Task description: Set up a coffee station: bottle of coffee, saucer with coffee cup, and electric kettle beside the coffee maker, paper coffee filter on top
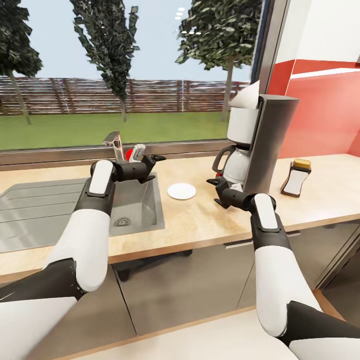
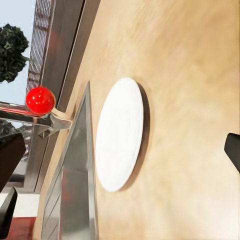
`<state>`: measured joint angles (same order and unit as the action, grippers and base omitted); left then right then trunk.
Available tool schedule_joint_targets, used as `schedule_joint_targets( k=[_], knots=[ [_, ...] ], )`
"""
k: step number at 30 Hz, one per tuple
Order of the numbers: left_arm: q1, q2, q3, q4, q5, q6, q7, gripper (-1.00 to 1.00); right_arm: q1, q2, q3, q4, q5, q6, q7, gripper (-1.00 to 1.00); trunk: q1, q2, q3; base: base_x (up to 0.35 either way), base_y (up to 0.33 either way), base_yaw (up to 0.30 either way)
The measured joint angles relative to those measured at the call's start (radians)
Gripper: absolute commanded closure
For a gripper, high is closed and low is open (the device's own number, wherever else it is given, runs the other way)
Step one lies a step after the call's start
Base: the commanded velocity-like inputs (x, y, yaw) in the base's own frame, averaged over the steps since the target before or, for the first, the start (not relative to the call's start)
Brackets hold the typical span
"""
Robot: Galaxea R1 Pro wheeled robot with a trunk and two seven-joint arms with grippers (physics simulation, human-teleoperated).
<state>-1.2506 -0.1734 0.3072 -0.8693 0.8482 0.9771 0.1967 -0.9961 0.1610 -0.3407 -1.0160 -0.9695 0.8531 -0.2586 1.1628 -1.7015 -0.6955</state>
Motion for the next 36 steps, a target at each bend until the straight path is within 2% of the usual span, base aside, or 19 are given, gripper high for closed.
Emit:
schedule_joint_targets(
  k=[9, 13, 20, 27, 31, 35, 36],
  knots=[
    [0.000, 0.000, 0.002, 0.002, 0.000, 0.000, 0.000, -1.00, -0.001, 0.000, 0.067, 0.000, -0.010, -0.048, -0.032, -1.00, 0.000, 0.000, 0.000, 0.054, 0.000, 0.000],
    [0.000, 0.000, 0.004, 0.002, 0.000, 0.000, 0.000, -1.00, -0.003, -0.001, 0.088, 0.000, -0.073, -0.061, -0.054, -1.00, 0.000, 0.000, 0.000, 0.006, 0.000, 0.000],
    [0.000, 0.000, 0.005, 0.003, 0.000, 0.000, 0.000, -1.00, -0.004, -0.001, 0.097, -0.005, -0.180, -0.067, -0.146, -1.00, 0.000, 0.000, 0.000, 0.001, 0.000, 0.000],
    [0.000, 0.000, 0.005, 0.003, -0.001, 0.000, 0.000, -1.00, -0.005, -0.001, 0.109, -0.006, -0.202, -0.068, -0.159, -1.00, 0.000, 0.000, 0.000, 0.000, 0.000, 0.000],
    [0.000, 0.000, 0.006, 0.004, -0.001, 0.000, 0.001, -1.00, -0.006, -0.001, 0.150, -0.006, -0.207, -0.074, -0.161, -1.00, 0.000, 0.000, 0.000, 0.016, 0.000, 0.000],
    [0.000, 0.000, 0.006, 0.005, -0.001, 0.000, 0.002, -1.00, -0.006, -0.001, 0.174, -0.004, -0.216, -0.116, -0.162, -1.00, 0.000, 0.000, 0.000, 0.123, 0.000, 0.000],
    [0.000, 0.000, 0.007, 0.005, -0.001, 0.000, 0.002, -1.00, -0.006, -0.001, 0.194, -0.004, -0.220, -0.128, -0.162, -1.00, 0.000, 0.000, 0.000, 0.107, 0.000, 0.000]
  ],
)
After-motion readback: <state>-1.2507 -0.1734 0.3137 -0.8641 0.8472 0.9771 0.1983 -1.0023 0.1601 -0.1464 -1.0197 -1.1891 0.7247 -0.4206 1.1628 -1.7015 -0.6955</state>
